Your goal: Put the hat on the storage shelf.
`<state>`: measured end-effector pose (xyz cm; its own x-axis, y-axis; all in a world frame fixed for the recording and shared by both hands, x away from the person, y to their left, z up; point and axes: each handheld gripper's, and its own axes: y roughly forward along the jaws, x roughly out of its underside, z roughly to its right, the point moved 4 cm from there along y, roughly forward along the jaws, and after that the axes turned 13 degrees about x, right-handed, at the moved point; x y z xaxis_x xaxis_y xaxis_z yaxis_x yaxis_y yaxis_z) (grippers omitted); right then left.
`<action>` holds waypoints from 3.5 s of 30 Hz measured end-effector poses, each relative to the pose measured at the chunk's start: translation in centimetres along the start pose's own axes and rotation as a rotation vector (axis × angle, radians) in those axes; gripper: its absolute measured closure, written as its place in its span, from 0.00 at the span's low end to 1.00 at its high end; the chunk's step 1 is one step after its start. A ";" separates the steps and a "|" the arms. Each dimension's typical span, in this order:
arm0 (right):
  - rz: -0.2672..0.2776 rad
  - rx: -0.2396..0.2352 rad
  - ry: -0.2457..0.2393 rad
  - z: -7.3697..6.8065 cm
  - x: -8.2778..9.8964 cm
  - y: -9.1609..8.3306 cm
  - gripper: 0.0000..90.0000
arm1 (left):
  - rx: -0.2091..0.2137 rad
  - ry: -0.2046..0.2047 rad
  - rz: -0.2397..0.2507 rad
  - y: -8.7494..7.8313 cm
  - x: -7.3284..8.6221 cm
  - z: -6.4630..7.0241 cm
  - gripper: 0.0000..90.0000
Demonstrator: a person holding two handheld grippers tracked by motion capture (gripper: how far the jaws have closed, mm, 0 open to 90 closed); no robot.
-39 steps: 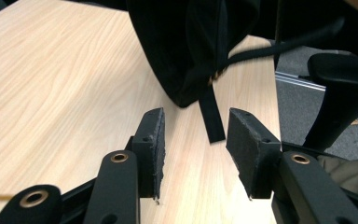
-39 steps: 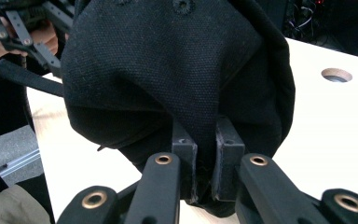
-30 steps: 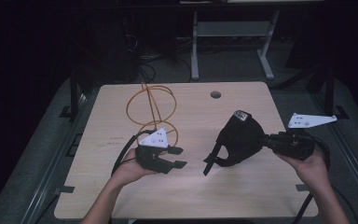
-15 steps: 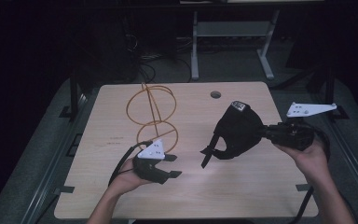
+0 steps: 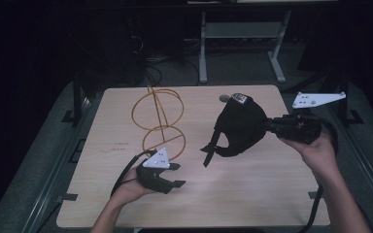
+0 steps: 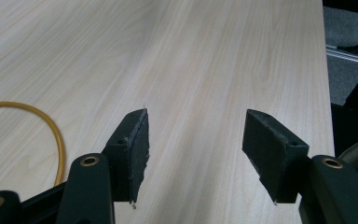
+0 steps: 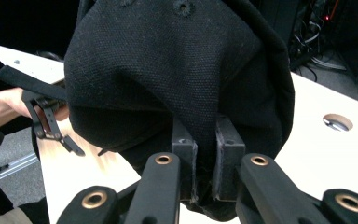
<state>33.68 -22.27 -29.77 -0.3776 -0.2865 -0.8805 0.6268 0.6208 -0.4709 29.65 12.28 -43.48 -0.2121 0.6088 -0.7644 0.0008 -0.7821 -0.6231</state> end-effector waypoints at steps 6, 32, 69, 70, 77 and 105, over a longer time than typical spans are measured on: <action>0.007 -0.016 -0.019 -0.4 -1.9 0.6 0.90 | -0.006 0.007 0.000 -0.1 0.0 0.1 0.45; 0.034 -0.085 -0.070 -2.6 -9.5 4.0 0.90 | 0.008 0.010 -0.009 0.3 0.3 0.2 0.44; -0.015 -0.165 -0.141 -7.7 -17.5 13.4 0.90 | 0.011 0.040 -0.003 0.0 0.3 0.2 0.44; -0.016 -0.165 -0.145 -7.9 -17.6 13.8 0.90 | 0.009 0.042 -0.003 0.0 0.3 0.2 0.44; -0.011 -0.165 -0.159 -8.6 -18.0 15.8 0.90 | 0.010 0.042 -0.015 0.2 0.2 0.2 0.45; -0.060 -0.147 -0.068 -9.9 -18.4 23.4 0.55 | 0.030 0.051 0.002 0.6 -0.2 0.6 0.45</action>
<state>48.53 4.71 -24.04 -0.3613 -0.3715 -0.8553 0.4965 0.6997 -0.5137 29.13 11.57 -43.59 -0.1617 0.6126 -0.7736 -0.0278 -0.7865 -0.6170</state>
